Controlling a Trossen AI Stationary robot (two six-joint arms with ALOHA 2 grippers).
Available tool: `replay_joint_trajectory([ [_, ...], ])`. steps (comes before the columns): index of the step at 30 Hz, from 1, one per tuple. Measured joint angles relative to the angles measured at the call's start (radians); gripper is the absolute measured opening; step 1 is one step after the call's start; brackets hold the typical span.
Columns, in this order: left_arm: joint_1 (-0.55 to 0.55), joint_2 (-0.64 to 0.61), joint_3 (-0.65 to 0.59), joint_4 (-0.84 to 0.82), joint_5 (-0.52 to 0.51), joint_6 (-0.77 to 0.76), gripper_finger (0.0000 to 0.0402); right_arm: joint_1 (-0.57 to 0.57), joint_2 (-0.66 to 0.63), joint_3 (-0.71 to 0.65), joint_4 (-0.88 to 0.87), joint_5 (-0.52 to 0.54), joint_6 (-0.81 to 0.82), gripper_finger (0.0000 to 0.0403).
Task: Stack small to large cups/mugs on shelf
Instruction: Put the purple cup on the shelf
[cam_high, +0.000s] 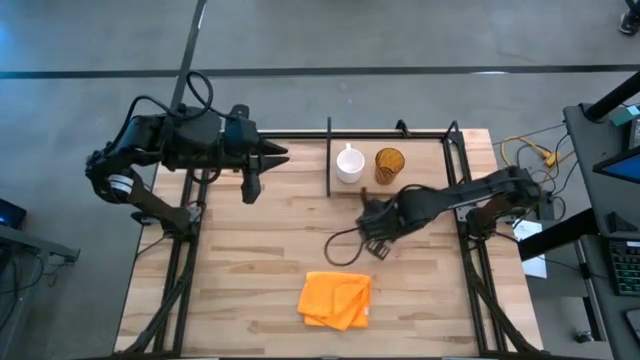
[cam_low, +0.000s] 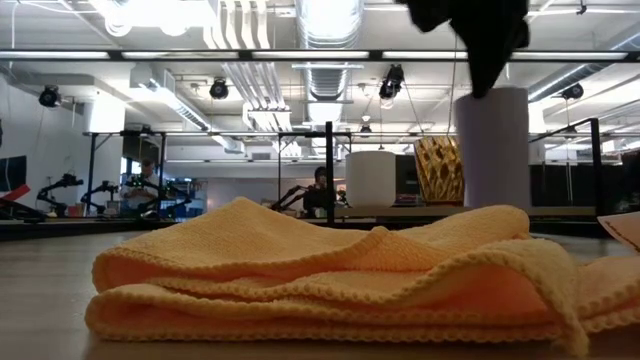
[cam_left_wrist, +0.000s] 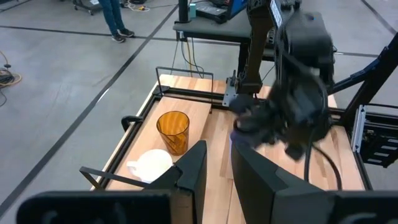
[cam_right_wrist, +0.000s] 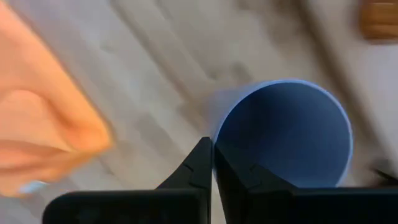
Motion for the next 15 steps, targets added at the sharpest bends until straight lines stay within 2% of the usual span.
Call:
replay_joint_trajectory([
  [4,0.0,0.0,0.0,0.0,0.0,-0.002,0.0061,-0.013,-0.058,0.069,-0.215,0.094,0.046,0.0009],
  [10,0.0,0.0,0.0,0.002,0.0,-0.009,0.0061,-0.086,-0.204,0.073,-0.214,0.181,0.044,0.0009],
  [15,-0.001,0.0,0.0,0.003,0.003,-0.012,0.0061,-0.206,-0.328,0.041,-0.209,0.221,0.009,0.0009],
])
